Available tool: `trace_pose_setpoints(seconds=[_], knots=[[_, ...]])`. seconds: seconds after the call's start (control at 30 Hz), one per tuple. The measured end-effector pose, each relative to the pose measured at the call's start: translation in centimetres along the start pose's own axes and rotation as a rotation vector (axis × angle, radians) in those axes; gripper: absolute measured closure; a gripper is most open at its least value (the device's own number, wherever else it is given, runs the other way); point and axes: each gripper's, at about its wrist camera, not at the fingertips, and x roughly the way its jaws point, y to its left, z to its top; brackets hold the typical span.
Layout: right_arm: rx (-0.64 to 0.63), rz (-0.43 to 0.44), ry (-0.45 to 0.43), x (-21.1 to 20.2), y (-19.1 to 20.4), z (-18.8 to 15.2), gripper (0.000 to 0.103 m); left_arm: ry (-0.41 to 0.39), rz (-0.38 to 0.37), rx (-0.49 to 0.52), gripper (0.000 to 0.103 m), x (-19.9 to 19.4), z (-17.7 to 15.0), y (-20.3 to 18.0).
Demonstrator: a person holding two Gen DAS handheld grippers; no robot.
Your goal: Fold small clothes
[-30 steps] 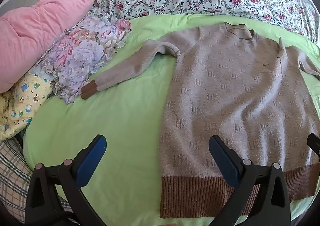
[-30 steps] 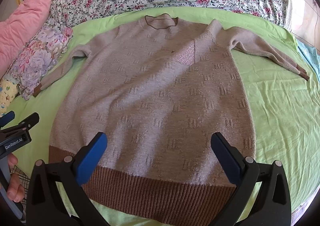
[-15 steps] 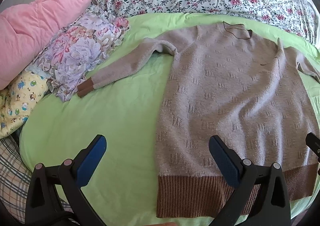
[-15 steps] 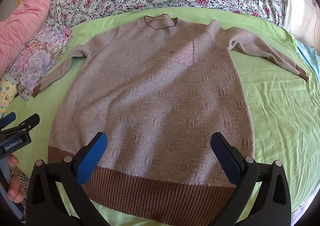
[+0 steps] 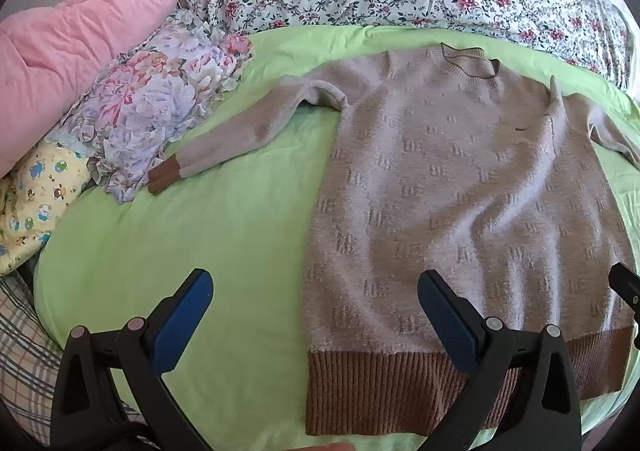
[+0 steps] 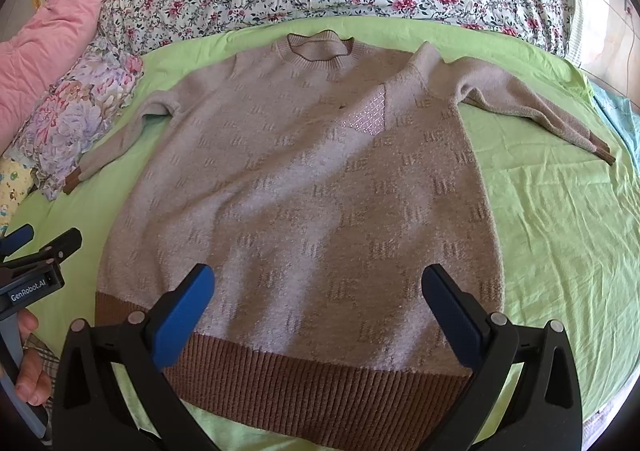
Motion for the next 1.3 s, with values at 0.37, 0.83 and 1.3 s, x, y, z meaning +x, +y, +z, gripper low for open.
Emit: trace_pose_setpoints(seconds=[0.37,0.83,1.3], knots=[[-0.001,0.001,0.0,0.0,0.0,0.0,0.0,0.011,-0.007,-0.005,0.001,0.3,0.1,0.2],[0.008,0.0,-0.001,0.0,-0.3,-0.2,0.0,0.082,-0.182,-0.094,0.001,1.4,0.2,1.1],[0.086,-0.037,0.0,1.6,-2.9,1.7,0.0,0.153,-0.462,-0.153,0.001,5.7,1.8,0.0]])
